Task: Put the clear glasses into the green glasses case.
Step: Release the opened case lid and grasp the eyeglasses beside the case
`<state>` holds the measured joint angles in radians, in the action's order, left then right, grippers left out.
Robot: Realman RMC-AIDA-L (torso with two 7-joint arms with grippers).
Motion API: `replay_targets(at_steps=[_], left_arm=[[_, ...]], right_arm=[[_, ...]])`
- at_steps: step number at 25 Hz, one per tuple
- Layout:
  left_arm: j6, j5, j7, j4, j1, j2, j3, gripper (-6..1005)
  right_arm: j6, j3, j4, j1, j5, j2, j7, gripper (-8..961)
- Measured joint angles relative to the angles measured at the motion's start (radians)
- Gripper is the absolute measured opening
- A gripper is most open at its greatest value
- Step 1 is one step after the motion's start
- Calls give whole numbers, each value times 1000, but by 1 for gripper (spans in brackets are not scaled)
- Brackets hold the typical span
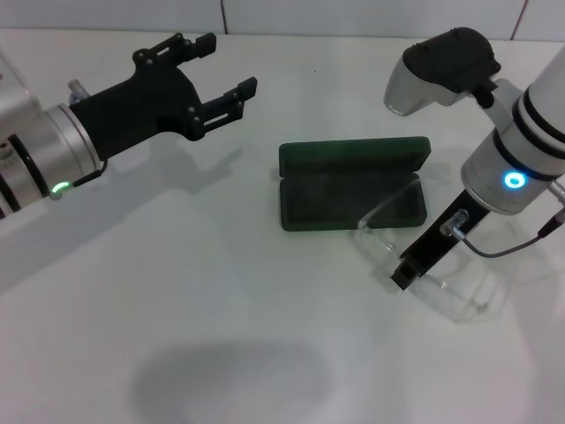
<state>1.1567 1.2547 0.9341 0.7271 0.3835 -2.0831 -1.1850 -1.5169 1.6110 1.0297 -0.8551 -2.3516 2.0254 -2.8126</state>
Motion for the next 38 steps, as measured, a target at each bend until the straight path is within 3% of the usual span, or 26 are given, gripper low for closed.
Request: replay_targets(at_steps=[7,12,18,27,33,38], left_arm=[[2,-2,0,0,-5,-1,7,757],[24,-15,0,3,-12,-2,14,757],[76,-35,7,-3,-21,-5,55,756],[84,-104,14,-29,-42,-6,53,757],[79,-149,52,-63,-32,-6,57,757],[64,-222,67,-113,-15,-4,58,756]], right_arm=[[-1,-3,12,6,5,-2,22,220],[-19,-42,84,50,10,-6,45,150],[-42,-121,191,139,27,-6,121,147],[-96,-255,293,332,234,-5,431,149],[-197,-399,264,370,311,-5,593,151],[-216,-450,241,367,319,-10,640,150]])
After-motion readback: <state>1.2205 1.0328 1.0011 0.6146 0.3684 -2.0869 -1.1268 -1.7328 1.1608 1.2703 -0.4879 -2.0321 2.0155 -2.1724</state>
